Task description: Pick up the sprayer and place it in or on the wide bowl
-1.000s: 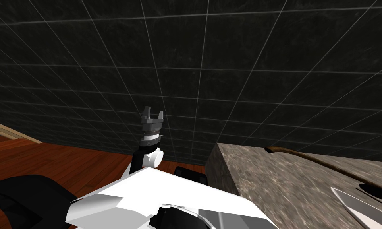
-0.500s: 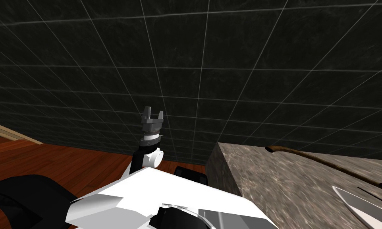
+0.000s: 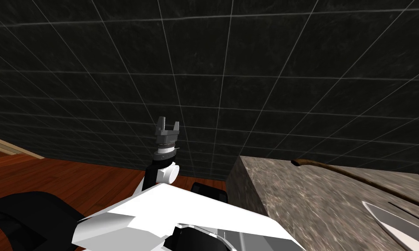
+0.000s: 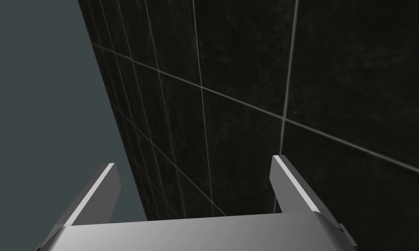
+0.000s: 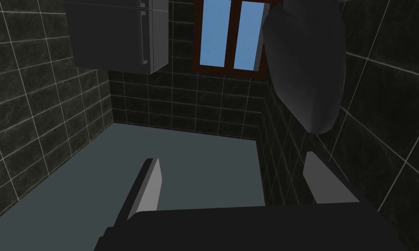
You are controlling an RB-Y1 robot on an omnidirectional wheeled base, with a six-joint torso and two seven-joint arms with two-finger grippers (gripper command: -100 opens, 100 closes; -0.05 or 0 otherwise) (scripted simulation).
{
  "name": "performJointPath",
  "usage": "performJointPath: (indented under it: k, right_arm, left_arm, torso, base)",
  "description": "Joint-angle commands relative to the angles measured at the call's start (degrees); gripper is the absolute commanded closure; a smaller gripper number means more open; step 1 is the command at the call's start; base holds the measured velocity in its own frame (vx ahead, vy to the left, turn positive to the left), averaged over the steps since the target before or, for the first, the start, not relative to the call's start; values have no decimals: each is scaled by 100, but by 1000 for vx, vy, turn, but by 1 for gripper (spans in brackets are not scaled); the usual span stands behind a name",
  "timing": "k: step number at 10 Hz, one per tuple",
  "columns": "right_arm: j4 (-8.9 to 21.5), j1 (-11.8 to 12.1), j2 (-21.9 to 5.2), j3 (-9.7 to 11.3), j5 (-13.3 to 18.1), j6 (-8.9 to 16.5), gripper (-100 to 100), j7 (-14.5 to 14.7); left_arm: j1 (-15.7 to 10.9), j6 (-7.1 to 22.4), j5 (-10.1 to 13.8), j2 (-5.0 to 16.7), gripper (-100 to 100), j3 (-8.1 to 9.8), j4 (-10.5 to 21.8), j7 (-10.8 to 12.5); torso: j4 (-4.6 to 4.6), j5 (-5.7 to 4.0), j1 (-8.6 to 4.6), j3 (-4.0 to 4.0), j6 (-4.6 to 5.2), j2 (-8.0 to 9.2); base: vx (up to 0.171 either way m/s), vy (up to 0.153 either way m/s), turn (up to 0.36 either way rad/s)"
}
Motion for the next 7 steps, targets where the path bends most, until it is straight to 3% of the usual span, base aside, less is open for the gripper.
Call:
performJointPath:
  k: [1, 4, 5, 7]
  right_arm:
    - [-109, 60, -78, -89, -159, 13, -100, 166]
    - [24, -46, -77, -33, -70, -52, -100, 99]
    - [21, -43, -78, -35, -73, -50, 0, 104]
    - [21, -44, -78, -35, -73, -50, 0, 103]
  left_arm:
    - [0, 0, 0, 0, 0, 0, 0, 0]
    - [0, 0, 0, 0, 0, 0, 0, 0]
    - [0, 0, 0, 0, 0, 0, 0, 0]
    - [0, 0, 0, 0, 0, 0, 0, 0]
  torso:
    - [0, 0, 0, 0, 0, 0]
    - [-1, -3, -10, -1, 0, -2]
    - [-1, -4, -12, -2, 0, -3]
    - [-1, -4, -13, -3, 0, -4]
  base:
    - [-8, 17, -5]
    - [-3, 4, -1]
    - [0, 0, 0]
    - [0, 0, 0]
